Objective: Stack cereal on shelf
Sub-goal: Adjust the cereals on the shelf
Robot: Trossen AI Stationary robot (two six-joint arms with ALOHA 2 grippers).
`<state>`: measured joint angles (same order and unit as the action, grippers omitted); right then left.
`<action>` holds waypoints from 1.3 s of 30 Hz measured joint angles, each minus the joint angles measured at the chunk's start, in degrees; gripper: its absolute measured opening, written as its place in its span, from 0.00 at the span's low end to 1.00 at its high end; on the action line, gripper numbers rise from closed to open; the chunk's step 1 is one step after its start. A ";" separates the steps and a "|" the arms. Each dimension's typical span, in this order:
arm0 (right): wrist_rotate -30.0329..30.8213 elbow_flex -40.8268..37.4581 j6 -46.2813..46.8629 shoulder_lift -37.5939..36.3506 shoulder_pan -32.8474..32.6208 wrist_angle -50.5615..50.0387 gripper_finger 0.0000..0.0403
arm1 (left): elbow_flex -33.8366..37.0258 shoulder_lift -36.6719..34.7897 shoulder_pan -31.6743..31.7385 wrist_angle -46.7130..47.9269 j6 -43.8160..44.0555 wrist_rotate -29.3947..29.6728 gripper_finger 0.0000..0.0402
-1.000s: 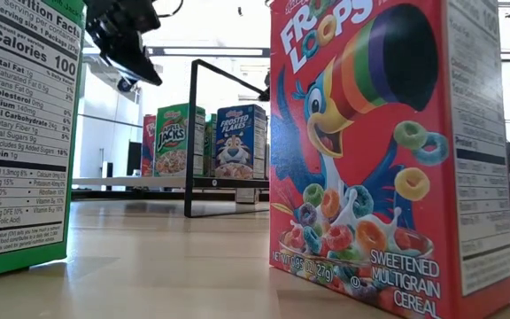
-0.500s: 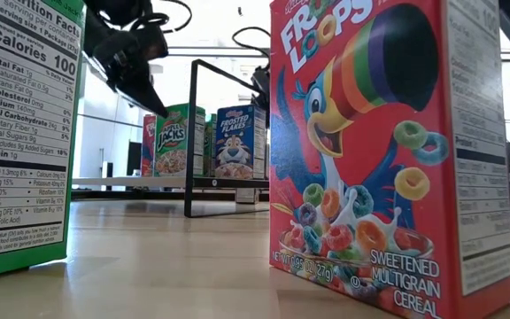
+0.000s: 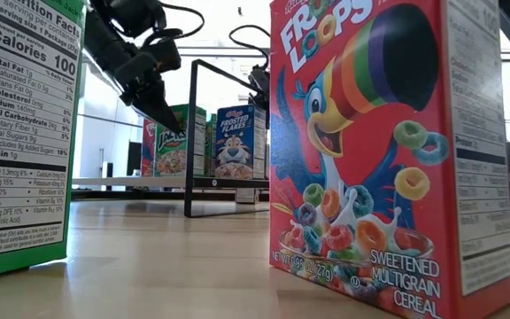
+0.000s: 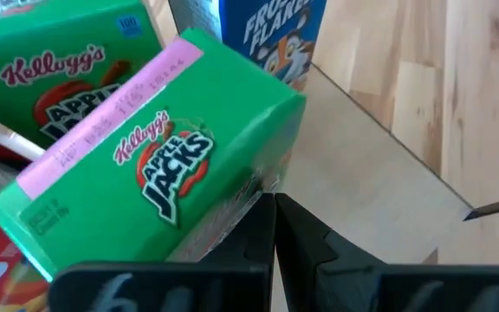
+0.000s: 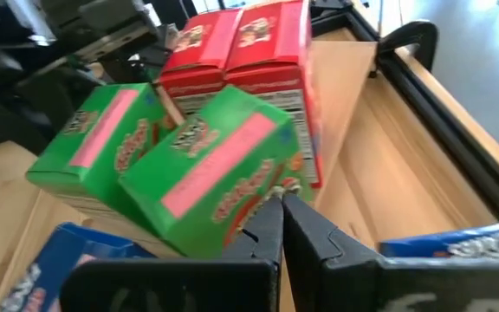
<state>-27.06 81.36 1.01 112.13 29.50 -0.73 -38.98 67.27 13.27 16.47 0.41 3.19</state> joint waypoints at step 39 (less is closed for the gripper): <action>5.13 0.02 -2.49 0.49 -4.07 -0.17 0.00 | 0.04 0.67 -2.42 -0.26 5.76 17.25 0.00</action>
<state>-21.93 81.38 -1.49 112.62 25.43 -0.91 -38.94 67.94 10.85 16.21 6.16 20.44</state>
